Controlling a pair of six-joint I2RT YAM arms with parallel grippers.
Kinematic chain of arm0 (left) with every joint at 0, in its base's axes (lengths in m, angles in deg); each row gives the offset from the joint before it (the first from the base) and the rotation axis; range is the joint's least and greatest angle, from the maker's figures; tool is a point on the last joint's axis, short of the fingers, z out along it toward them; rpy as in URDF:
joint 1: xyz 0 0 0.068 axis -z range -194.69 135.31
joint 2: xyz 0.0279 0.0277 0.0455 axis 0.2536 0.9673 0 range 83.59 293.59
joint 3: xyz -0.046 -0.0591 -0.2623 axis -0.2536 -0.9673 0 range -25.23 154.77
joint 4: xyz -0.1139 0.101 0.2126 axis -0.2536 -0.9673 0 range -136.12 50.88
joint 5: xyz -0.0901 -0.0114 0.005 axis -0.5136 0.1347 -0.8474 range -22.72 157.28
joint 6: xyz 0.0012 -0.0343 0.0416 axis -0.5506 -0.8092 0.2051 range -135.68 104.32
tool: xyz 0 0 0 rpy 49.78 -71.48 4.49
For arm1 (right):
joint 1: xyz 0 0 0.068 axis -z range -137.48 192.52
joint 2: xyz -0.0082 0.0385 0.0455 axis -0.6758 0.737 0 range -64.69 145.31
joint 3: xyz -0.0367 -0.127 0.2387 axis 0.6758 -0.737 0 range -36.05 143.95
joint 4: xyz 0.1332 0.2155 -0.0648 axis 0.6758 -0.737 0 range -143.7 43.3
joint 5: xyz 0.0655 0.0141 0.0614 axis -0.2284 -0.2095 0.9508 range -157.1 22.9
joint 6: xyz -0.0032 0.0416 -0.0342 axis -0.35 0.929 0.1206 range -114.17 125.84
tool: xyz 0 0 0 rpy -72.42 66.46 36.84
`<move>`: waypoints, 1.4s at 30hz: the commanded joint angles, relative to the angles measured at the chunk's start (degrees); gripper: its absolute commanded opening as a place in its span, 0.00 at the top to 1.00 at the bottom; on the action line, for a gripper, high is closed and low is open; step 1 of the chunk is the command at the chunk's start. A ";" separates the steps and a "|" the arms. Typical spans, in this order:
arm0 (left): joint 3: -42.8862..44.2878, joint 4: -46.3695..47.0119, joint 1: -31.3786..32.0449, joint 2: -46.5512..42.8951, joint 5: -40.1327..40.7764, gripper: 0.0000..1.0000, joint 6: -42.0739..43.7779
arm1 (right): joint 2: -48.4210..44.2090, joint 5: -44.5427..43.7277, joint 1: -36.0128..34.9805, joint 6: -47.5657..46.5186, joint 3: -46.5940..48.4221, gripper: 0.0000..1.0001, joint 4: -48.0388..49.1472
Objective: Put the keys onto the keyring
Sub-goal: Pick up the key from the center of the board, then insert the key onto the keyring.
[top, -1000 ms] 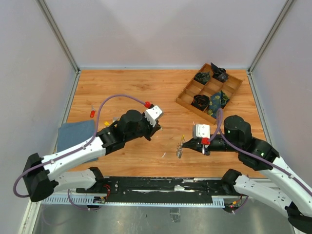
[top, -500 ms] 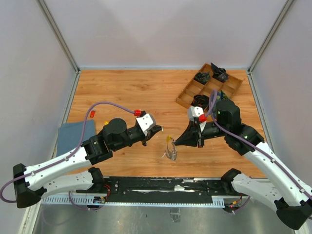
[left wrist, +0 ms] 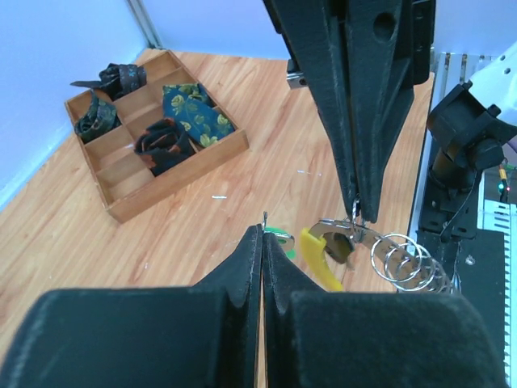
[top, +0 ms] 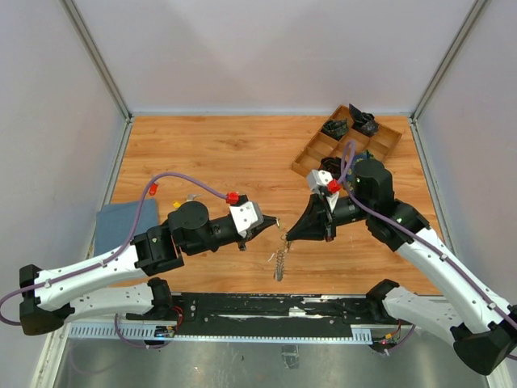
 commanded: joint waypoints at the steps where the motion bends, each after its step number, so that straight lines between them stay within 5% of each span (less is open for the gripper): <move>1: 1.87 -0.39 0.80 -0.28 -0.30 1.00 1.64 | 0.41 -0.67 0.61 0.70 0.29 0.99 1.69; 42: 1.64 -0.99 1.73 0.54 0.93 1.00 2.62 | 1.18 -9.83 2.66 7.31 -1.25 0.99 7.57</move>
